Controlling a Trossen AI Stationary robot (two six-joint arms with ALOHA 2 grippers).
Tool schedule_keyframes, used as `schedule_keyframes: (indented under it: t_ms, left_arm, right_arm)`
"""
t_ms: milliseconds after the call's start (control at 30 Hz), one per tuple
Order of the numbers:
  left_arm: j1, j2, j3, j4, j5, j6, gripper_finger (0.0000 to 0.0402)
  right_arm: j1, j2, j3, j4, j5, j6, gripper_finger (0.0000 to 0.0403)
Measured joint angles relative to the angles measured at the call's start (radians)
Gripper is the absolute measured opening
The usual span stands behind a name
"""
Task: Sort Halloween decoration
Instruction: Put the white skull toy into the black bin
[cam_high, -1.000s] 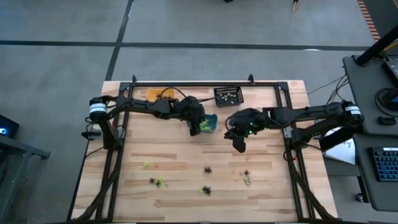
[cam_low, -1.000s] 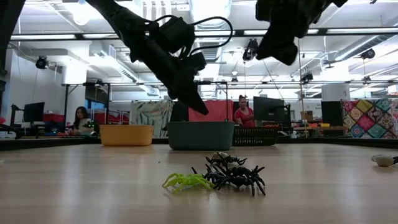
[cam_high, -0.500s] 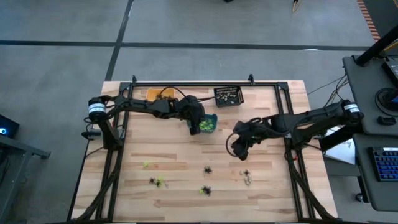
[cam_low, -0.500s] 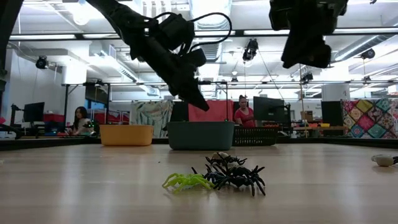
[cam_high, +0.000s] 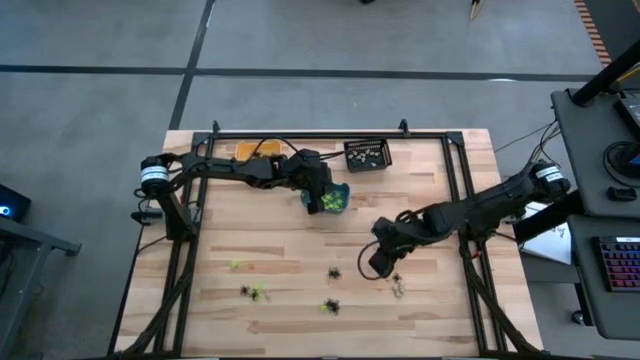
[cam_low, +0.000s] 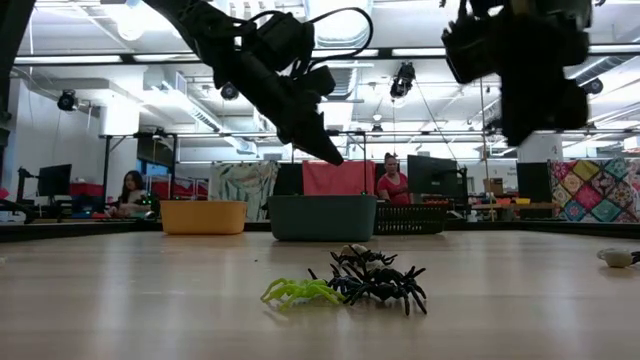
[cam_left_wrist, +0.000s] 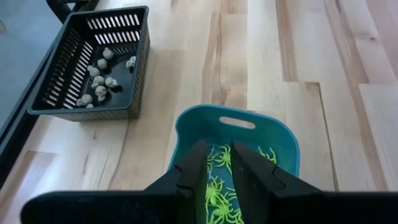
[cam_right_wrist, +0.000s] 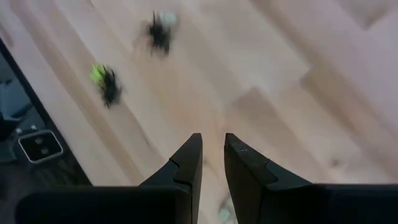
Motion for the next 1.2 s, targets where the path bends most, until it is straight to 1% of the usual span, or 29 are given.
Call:
schedule_keyframes:
  t_ms: [300,467,600,700,867,1000,1100,1200]
  left_arm:
    - [0.0,0.0,0.005,-0.001,0.0,0.0,0.0055]
    - [0.0,0.0,0.005,-0.001,0.0,0.0,0.0055]
    - [0.0,0.0,0.005,-0.001,0.001,0.0,0.0055]
    - [0.0,0.0,0.005,-0.001,0.001,0.0,0.0055]
    - [0.0,0.0,0.005,-0.002,0.001,0.0,0.0055]
    - [0.0,0.0,0.005,-0.002,0.001,0.0,0.0055]
    - [0.0,0.0,0.005,-0.002,0.001,0.0,0.0055]
    - [0.0,0.0,0.005,-0.002,0.001,0.0,0.0055]
  right_arm:
    - [0.059,0.09,0.0,-0.026,-0.117,0.165,0.0059]
    - [0.063,0.107,0.0,-0.118,-0.106,0.28,0.0059]
    - [0.063,0.122,0.0,-0.189,-0.105,0.339,0.0059]
    - [0.063,0.14,0.001,-0.211,-0.109,0.349,0.0059]
    - [0.063,0.175,0.002,-0.199,-0.113,0.279,0.0059]
    - [0.063,0.179,0.002,-0.191,-0.101,0.281,0.0059]
    - [0.063,0.179,0.002,-0.156,-0.069,0.296,0.0059]
    - [0.063,0.188,0.003,-0.085,-0.061,0.294,0.0059]
